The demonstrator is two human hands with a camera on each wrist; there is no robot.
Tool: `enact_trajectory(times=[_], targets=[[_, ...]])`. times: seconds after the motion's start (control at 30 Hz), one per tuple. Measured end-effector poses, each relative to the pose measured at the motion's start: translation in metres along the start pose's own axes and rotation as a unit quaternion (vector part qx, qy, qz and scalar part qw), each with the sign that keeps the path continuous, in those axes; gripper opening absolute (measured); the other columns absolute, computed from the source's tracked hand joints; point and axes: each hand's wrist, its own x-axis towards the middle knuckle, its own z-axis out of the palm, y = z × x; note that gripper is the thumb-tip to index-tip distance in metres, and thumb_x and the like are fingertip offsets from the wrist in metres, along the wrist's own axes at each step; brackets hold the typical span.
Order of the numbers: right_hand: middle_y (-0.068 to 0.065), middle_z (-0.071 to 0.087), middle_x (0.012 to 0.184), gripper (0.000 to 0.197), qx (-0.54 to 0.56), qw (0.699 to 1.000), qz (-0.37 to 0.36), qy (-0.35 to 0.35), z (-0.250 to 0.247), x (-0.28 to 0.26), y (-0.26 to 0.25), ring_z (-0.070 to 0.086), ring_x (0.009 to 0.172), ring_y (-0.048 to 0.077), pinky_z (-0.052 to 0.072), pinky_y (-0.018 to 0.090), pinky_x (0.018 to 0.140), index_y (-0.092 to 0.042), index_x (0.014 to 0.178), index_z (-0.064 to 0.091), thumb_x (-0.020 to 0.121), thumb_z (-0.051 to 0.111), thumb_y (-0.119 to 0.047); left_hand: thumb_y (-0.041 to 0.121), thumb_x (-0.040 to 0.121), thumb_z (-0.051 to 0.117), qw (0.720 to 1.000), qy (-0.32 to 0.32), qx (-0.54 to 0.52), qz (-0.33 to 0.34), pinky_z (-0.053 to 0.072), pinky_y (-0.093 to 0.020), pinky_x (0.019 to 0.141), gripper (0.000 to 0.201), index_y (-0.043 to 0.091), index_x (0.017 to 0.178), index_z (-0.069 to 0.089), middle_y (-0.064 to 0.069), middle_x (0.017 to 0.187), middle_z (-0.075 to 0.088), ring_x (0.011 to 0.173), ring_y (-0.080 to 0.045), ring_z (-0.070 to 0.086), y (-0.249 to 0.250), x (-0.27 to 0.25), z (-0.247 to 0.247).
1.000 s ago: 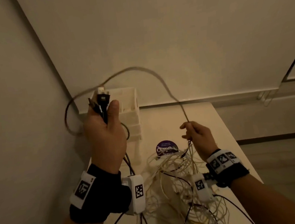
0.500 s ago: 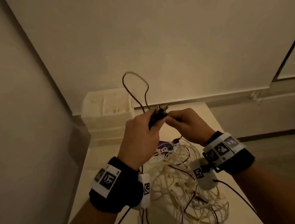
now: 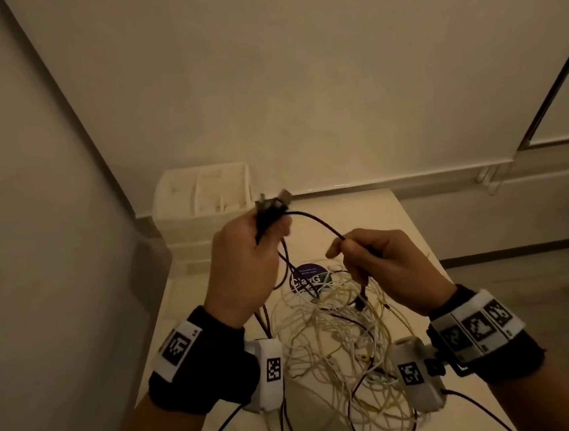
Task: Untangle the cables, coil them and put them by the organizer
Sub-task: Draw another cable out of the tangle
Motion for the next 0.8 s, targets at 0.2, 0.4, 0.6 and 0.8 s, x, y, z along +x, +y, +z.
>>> enact_trajectory(times=[0.2, 0.4, 0.6, 0.8], targets=[[-0.004, 0.053, 0.059, 0.023, -0.054, 0.998, 0.031, 0.007, 0.014, -0.02, 0.046, 0.044, 0.051, 0.003, 0.037, 0.019, 0.053, -0.013, 0.091, 0.067, 0.099, 0.046, -0.013, 0.029, 0.094, 0.059, 0.999, 0.037, 0.001, -0.005, 0.031, -0.017, 0.049, 0.023, 0.018, 0.074, 0.065, 0.014, 0.049, 0.051, 0.047, -0.004, 0.045, -0.005, -0.012, 0.004], [0.001, 0.069, 0.08, 0.024, -0.107, 0.991, 0.036, 0.067, 0.018, 0.002, 0.076, 0.065, 0.077, 0.021, 0.051, 0.04, 0.077, -0.014, 0.086, 0.065, 0.099, 0.046, -0.008, 0.021, 0.093, 0.06, 0.999, -0.029, 0.024, -0.02, 0.034, -0.009, 0.052, 0.017, 0.019, 0.079, 0.068, 0.025, 0.049, 0.054, 0.052, 0.009, 0.051, -0.014, -0.025, 0.006], [0.005, 0.057, 0.083, 0.02, -0.179, 0.983, 0.031, 0.041, 0.029, 0.005, 0.08, 0.056, 0.073, 0.019, 0.047, 0.035, 0.069, -0.022, 0.084, 0.056, 0.1, 0.045, -0.016, 0.026, 0.094, 0.059, 0.999, -0.006, 0.027, -0.018, 0.034, -0.013, 0.053, 0.023, 0.015, 0.075, 0.068, 0.02, 0.049, 0.054, 0.051, 0.001, 0.05, -0.017, -0.035, -0.003], [0.003, 0.058, 0.064, 0.028, -0.174, 0.981, 0.072, 0.043, 0.038, -0.004, 0.076, 0.061, 0.062, 0.027, 0.052, 0.045, 0.061, -0.017, 0.079, 0.043, 0.102, 0.034, -0.031, 0.027, 0.095, 0.057, 0.999, -0.02, 0.024, -0.022, 0.032, -0.016, 0.051, 0.024, 0.014, 0.076, 0.067, 0.024, 0.049, 0.052, 0.048, 0.0, 0.047, -0.018, -0.039, -0.01]])
